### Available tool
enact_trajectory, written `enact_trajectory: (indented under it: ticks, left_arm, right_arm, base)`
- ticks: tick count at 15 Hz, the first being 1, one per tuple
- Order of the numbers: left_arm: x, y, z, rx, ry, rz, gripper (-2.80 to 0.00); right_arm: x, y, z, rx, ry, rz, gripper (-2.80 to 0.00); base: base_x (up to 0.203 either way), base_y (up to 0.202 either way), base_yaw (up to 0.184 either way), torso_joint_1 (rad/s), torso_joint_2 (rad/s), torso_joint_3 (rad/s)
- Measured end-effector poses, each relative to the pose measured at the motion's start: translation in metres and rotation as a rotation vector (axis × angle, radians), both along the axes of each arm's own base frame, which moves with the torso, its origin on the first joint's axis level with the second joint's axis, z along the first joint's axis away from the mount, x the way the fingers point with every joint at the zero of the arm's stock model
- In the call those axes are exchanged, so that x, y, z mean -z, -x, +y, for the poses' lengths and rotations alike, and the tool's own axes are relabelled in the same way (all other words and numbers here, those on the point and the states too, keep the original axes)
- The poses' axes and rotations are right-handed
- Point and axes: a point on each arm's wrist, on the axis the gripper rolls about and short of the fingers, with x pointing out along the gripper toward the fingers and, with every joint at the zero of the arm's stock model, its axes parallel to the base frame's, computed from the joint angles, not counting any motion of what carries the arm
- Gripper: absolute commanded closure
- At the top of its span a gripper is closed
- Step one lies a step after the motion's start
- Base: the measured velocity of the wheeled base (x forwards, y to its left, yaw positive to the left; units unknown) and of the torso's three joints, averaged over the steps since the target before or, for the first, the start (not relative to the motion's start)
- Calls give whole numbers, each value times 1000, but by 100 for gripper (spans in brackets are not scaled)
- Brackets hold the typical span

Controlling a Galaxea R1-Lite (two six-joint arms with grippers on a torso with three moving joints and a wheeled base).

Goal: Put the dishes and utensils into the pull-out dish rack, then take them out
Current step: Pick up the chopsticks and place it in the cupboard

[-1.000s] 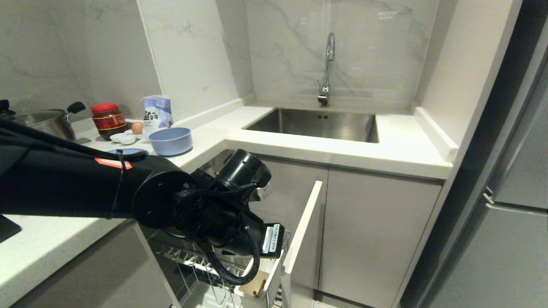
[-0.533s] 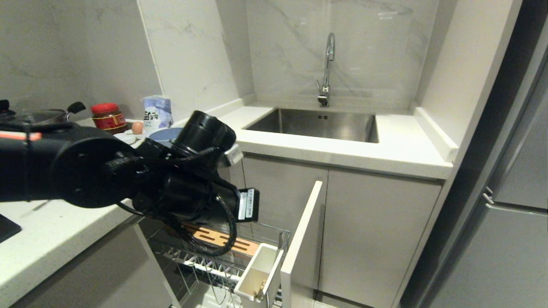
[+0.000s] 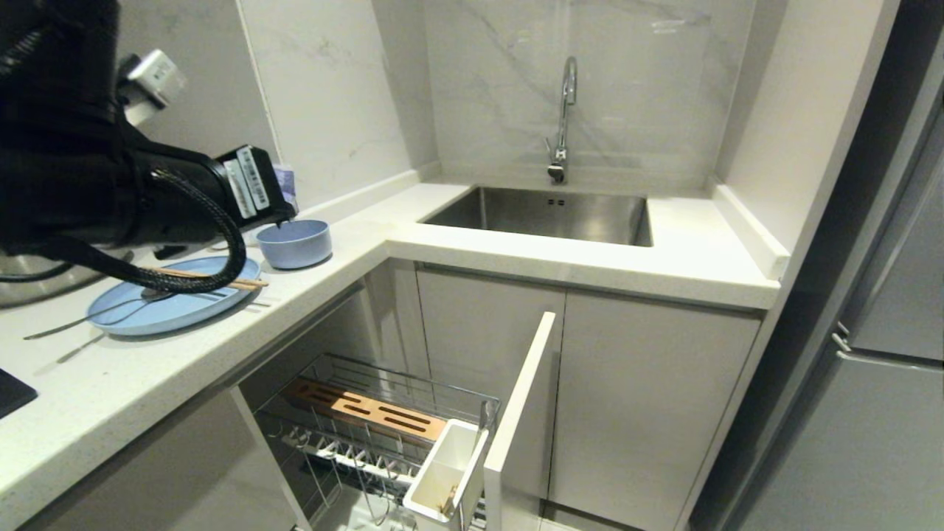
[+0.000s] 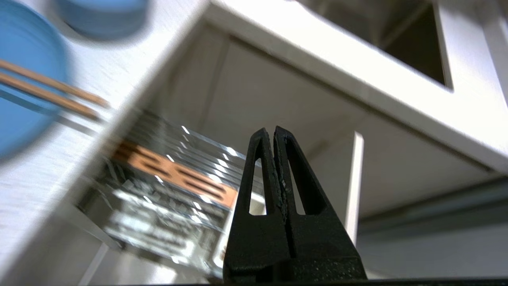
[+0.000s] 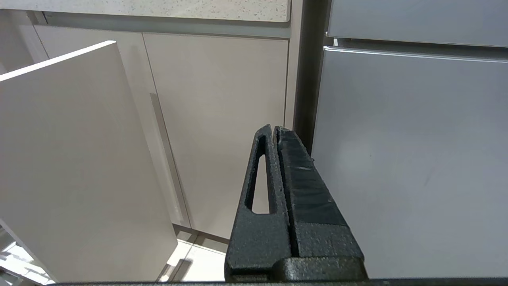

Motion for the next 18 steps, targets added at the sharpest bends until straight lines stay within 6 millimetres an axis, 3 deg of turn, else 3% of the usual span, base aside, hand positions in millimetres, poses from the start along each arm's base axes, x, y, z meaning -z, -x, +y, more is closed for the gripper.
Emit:
enact_trajectory:
  ticks: [3,5,7,9,11,14,16,18]
  left_arm:
    - [-23,24,25,-36,-40,-104,0]
    - [-40,51,44,-67,-71,-194,0]
    - [-52,86,64,-105,-119,-282,0]
    - [-49,127,79,-107,-174,-344,0]
    - [-22,164,88,-63,-237,-358,0]
    - [40,207,96,-40,-292,-396,0]
    - [83,223,98,-76,-316,-429,0]
    - [117,225,99,-134,-331,-452,0]
  right_arm:
    - [0,0,0,0,0,0,0]
    - [0,0,0,0,0,0,0]
    - [0,0,0,0,0,0,0]
    - [0,0,0,0,0,0,0]
    - [0,0,0,0,0,0,0]
    - [0,0,0,0,0,0,0]
    - [0,0,0,0,0,0,0]
    - [0,0,0,0,0,0,0]
  base:
    - [0,0,0,0,0,0]
    - [0,0,0,0,0,0]
    - [0,0,0,0,0,0]
    - [0,0,0,0,0,0]
    - [0,0,0,0,0,0]
    - [0,0,0,0,0,0]
    - [0,0,0,0,0,0]
    - [0,0,0,0,0,0]
